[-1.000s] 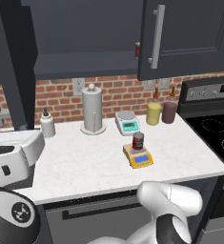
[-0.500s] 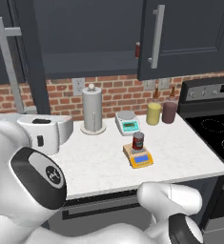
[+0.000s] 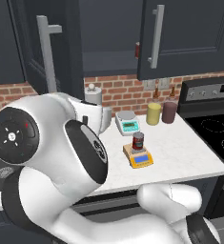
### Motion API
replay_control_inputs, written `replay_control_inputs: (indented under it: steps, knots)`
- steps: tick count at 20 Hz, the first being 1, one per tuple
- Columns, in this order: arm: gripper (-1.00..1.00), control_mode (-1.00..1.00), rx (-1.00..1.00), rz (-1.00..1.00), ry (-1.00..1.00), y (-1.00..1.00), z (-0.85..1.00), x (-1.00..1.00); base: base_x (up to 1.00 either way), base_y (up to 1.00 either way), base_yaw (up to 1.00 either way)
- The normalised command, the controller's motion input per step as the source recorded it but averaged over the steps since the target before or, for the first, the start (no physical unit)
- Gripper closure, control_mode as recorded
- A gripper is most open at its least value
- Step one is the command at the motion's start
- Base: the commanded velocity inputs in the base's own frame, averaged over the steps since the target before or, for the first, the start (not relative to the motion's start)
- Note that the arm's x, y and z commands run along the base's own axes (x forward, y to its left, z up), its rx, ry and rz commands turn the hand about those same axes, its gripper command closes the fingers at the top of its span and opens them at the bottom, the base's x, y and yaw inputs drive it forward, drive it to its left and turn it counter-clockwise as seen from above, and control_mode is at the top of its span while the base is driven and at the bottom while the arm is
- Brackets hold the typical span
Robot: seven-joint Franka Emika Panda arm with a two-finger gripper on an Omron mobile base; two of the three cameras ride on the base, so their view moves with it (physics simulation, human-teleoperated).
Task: Pick the canned food and place it on the digital scale for weighing, and close the cabinet.
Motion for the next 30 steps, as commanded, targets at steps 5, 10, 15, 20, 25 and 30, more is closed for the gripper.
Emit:
replay_control_inputs:
  steps: [5,10,15,20,25,30]
  knots:
    - [-1.00,-1.00,0.09,-0.17,-0.03,-0.96,0.26,0.44,0.00,0.00,0.00]
    - [-1.00,-1.00,0.01,-0.17,-0.13,-0.81,0.09,0.72,0.00,0.00,0.00]
    - [-1.00,-1.00,0.00,-0.16,-0.11,-0.60,0.00,0.99,0.00,0.00,0.00]
    - [-1.00,-1.00,-0.01,-0.17,-0.14,-0.29,0.00,1.00,0.00,0.00,0.00]
    - [-1.00,-1.00,0.00,-0.19,-0.23,-0.42,0.00,0.71,0.00,0.00,0.00]
    - [-1.00,-1.00,-0.01,-0.25,-0.20,-0.29,0.13,0.51,0.00,0.00,0.00]
